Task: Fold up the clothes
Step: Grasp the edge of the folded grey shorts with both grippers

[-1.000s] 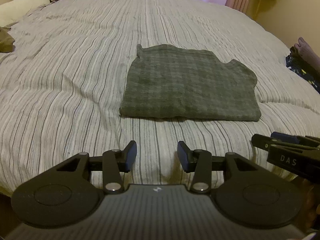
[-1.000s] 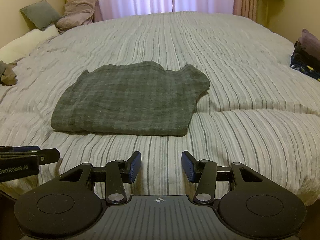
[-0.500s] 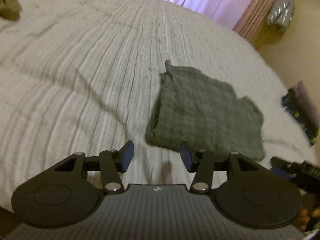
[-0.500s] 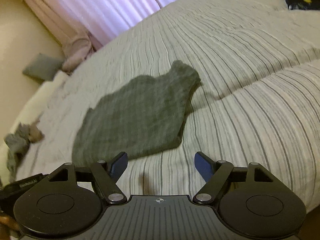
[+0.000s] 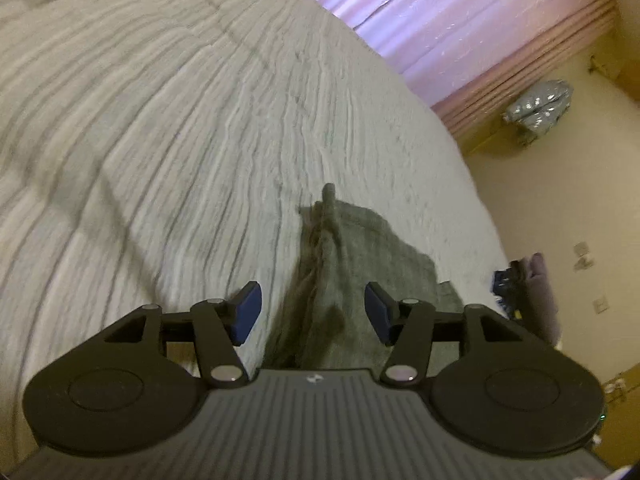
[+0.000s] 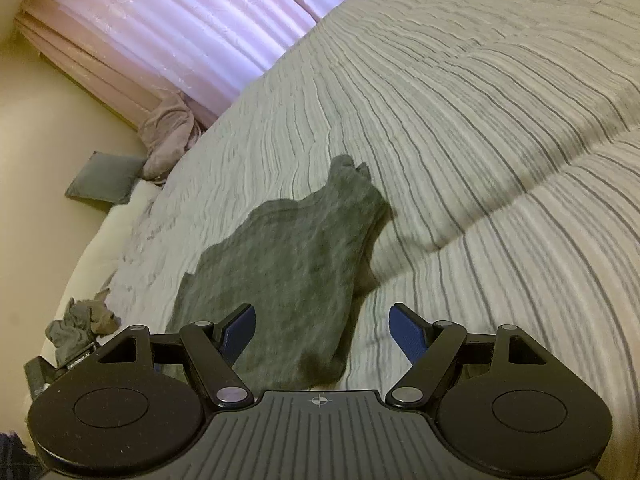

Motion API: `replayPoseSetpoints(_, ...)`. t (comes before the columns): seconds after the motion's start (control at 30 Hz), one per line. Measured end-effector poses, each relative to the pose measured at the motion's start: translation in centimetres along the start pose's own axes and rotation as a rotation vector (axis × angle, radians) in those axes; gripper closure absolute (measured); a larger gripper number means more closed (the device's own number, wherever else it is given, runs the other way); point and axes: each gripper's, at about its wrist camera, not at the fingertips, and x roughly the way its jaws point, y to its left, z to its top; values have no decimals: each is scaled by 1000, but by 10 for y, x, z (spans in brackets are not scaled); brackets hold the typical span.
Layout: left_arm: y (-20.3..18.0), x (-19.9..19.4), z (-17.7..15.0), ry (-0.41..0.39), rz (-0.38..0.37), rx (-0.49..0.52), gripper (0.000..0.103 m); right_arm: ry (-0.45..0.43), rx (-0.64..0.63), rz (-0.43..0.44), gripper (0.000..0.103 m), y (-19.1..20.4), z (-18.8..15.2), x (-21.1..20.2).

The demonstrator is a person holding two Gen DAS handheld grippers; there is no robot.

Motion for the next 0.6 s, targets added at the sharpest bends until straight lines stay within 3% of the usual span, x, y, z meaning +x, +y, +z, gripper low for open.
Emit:
replayPoseSetpoints(0.33, 7, 34, 9, 102, -43, -2, 48, 89, 35, 85, 26, -17, 31, 26)
replayPoseSetpoints(0.6, 4, 55, 16, 164, -139, -21, 47, 180, 37, 191, 27, -22, 49, 55)
